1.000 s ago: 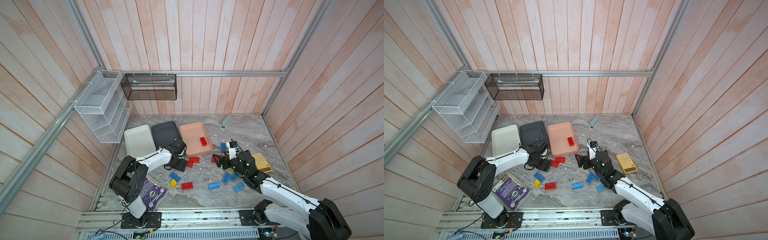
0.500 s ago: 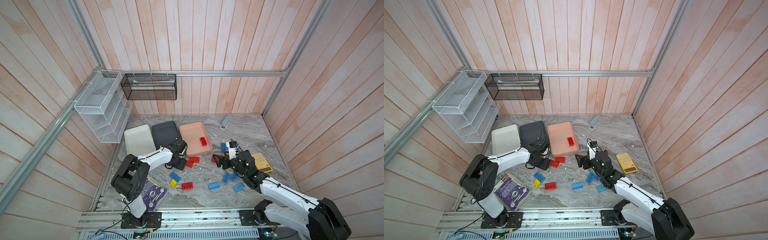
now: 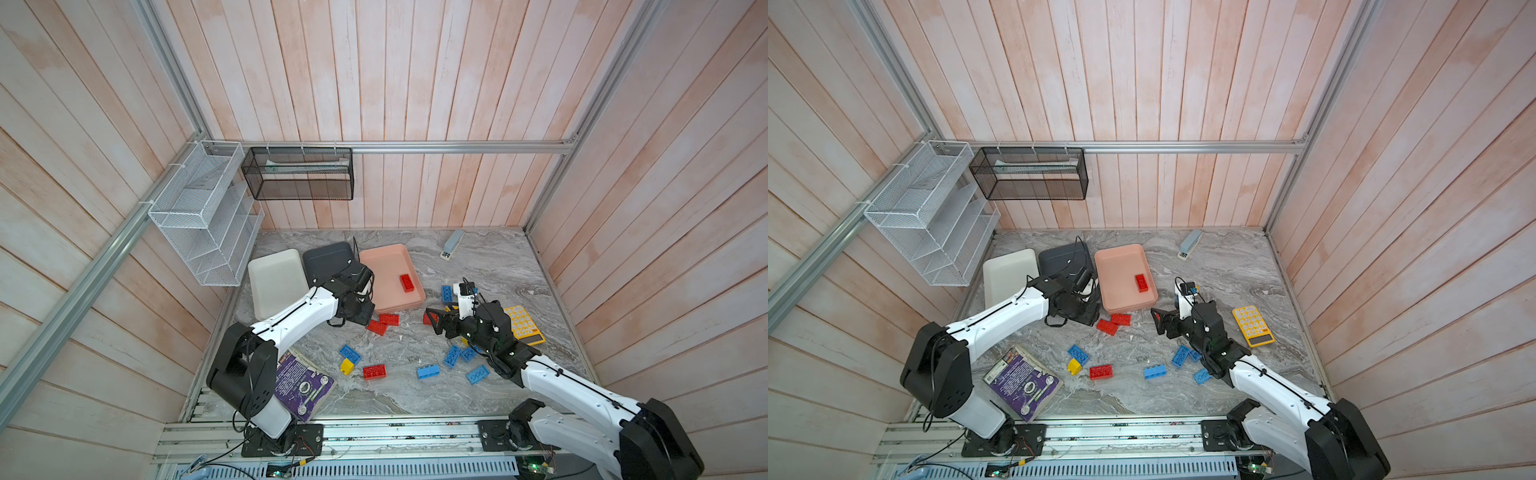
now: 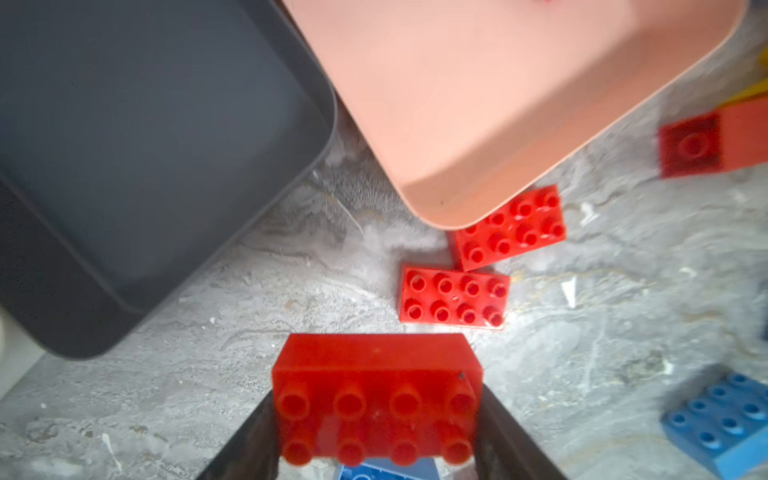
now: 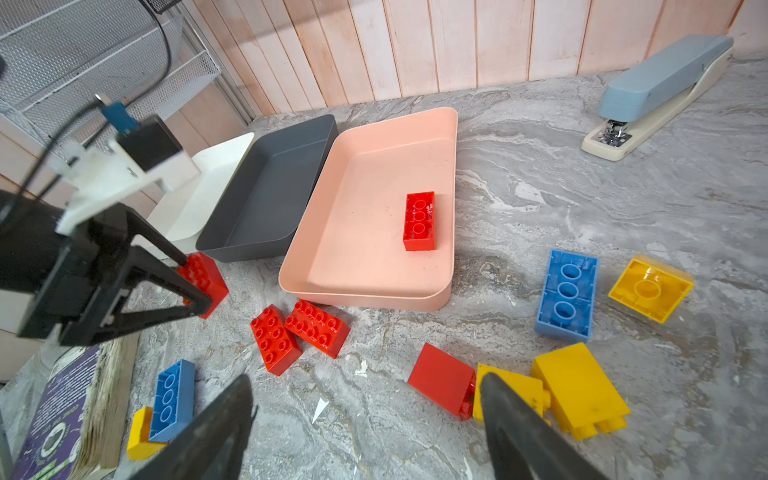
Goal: Sort the legos into containers by color
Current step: 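Lift the red brick into the pink tray and open the left gripper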
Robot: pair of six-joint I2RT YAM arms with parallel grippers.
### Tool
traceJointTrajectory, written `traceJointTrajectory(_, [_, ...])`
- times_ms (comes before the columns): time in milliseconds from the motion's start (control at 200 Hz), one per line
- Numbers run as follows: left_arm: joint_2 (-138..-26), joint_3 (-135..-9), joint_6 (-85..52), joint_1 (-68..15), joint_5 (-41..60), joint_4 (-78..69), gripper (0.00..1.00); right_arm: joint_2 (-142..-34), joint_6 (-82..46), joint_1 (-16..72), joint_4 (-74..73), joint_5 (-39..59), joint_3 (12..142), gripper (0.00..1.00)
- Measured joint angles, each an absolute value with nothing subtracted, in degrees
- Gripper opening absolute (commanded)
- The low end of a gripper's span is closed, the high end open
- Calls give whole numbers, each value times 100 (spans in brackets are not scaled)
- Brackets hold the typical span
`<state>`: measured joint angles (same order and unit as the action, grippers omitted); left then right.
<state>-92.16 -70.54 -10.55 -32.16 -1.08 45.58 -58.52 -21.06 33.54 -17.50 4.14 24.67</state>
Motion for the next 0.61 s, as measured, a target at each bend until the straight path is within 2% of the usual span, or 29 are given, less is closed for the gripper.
traceJointTrajectory(190, [-9362, -7926, -1048, -3216, -93, 4831, 62, -5739, -2123, 3354, -1715, 416, 2467, 86])
traceJointTrajectory(390, [-10348, -9279, -913, -3216, -126, 5026, 62, -5730, -2150, 3354, -1708, 419, 2467, 86])
traceJointTrajectory(605, [-11286, -10075, -810, -3214, -130, 5133, 62, -5708, -2171, 3354, -1710, 419, 2456, 86])
